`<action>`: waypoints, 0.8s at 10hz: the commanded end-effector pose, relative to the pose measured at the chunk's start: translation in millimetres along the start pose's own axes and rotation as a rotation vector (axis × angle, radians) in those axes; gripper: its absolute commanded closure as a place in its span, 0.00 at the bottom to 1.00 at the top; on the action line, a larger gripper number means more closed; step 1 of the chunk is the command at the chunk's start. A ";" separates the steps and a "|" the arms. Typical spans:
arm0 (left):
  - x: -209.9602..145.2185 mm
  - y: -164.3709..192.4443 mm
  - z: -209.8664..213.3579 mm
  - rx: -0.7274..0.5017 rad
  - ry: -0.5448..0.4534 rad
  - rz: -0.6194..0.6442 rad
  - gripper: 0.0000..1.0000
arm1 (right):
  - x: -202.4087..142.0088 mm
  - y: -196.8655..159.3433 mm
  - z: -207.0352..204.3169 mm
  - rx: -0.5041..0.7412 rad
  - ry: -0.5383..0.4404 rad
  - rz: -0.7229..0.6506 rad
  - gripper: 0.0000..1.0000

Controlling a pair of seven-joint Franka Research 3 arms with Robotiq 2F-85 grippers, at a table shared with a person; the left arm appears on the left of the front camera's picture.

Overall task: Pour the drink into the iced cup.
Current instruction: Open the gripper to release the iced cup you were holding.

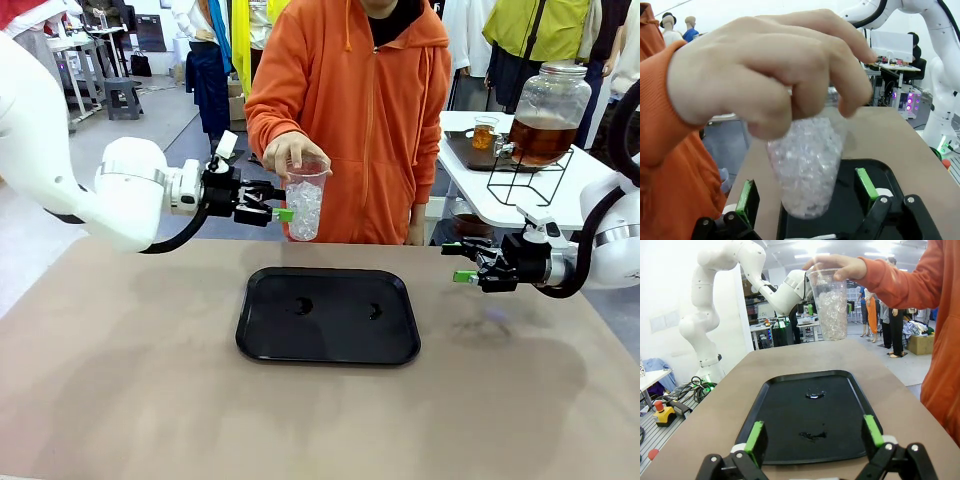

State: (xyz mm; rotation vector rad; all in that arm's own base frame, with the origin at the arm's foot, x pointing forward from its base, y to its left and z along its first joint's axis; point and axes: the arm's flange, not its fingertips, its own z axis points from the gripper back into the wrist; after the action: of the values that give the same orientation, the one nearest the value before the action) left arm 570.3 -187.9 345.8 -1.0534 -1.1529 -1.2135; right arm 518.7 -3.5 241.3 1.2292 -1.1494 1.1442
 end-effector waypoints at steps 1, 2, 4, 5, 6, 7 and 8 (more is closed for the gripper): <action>-8.2 -18.8 29.4 -0.018 -0.007 -0.030 0.00 | 2.7 -0.6 -0.6 -0.002 -0.005 0.006 0.00; -15.2 -24.0 44.1 -0.019 -0.023 -0.039 0.00 | 2.7 -0.6 -0.6 -0.002 -0.005 0.006 0.00; -36.0 -39.7 77.3 0.001 -0.024 -0.058 0.00 | 2.7 -0.6 -0.6 -0.002 -0.005 0.006 0.00; -49.1 -47.4 94.8 0.026 -0.048 -0.050 0.00 | 2.7 -0.6 -0.6 -0.002 -0.005 0.006 0.00; -60.8 -54.1 107.0 0.053 -0.060 -0.030 0.00 | 2.7 -0.6 -0.6 -0.002 -0.005 0.006 0.00; -71.7 -60.3 118.0 0.070 -0.066 -0.018 0.00 | 2.7 -0.6 -0.6 -0.002 -0.005 0.006 0.00; -81.2 -65.7 127.8 0.075 -0.073 -0.020 0.00 | 2.7 -0.6 -0.6 -0.002 -0.005 0.006 0.00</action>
State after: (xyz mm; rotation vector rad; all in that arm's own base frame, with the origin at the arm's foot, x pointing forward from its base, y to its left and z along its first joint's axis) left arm 502.7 -58.6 282.5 -1.0363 -1.2240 -1.1436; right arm 518.7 -3.6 241.3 1.2291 -1.1495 1.1441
